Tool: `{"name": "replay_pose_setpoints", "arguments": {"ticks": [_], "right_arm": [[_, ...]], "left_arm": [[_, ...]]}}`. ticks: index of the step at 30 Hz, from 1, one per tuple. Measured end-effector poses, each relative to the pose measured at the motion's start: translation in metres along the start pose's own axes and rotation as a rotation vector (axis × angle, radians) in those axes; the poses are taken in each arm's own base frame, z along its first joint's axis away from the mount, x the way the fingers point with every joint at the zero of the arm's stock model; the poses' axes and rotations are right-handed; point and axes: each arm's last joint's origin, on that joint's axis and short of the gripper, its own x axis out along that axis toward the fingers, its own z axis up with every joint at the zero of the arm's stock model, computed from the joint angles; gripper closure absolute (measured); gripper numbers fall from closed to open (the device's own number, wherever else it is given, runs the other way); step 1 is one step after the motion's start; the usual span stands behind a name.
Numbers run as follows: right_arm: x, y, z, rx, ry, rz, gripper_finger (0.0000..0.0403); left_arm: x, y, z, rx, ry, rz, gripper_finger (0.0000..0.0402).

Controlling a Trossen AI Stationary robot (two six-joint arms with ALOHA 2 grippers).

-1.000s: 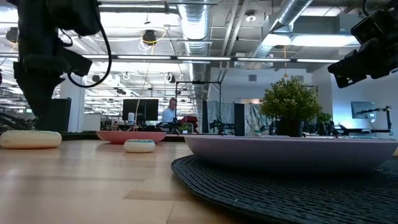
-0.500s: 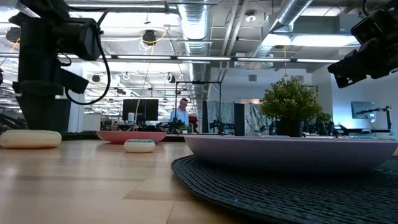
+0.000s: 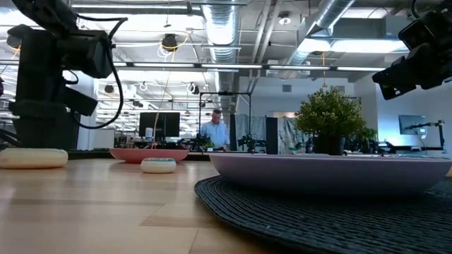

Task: Pick & Place donuts
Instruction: Put the large light blue donut on the pink plate

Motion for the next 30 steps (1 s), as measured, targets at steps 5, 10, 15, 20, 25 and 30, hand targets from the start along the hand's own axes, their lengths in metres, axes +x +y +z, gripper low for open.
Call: {"name": "replay_pose_setpoints", "arguments": {"ticks": [5,10,15,20,25,30], "right_arm": [[0.000,0.000,0.000,0.000,0.000,0.000,0.0403],[0.000,0.000,0.000,0.000,0.000,0.000,0.0403],[0.000,0.000,0.000,0.000,0.000,0.000,0.0403],[0.000,0.000,0.000,0.000,0.000,0.000,0.0403],[0.000,0.000,0.000,0.000,0.000,0.000,0.0403],[0.000,0.000,0.000,0.000,-0.001,0.000,0.0403]], "left_arm": [[0.001,0.000,0.000,-0.010,-0.003,-0.002,0.0172],[0.001,-0.002,0.001,-0.026,0.008,-0.026,0.0204],[0.001,-0.002,0.000,-0.058,0.023,-0.043,0.0245],[-0.001,-0.003,0.001,-0.103,0.026,-0.050,0.0262],[-0.014,-0.009,0.009,-0.150,-0.016,-0.085,0.0264],[-0.040,-0.018,0.026,-0.209,-0.136,-0.116,0.0264]]}}
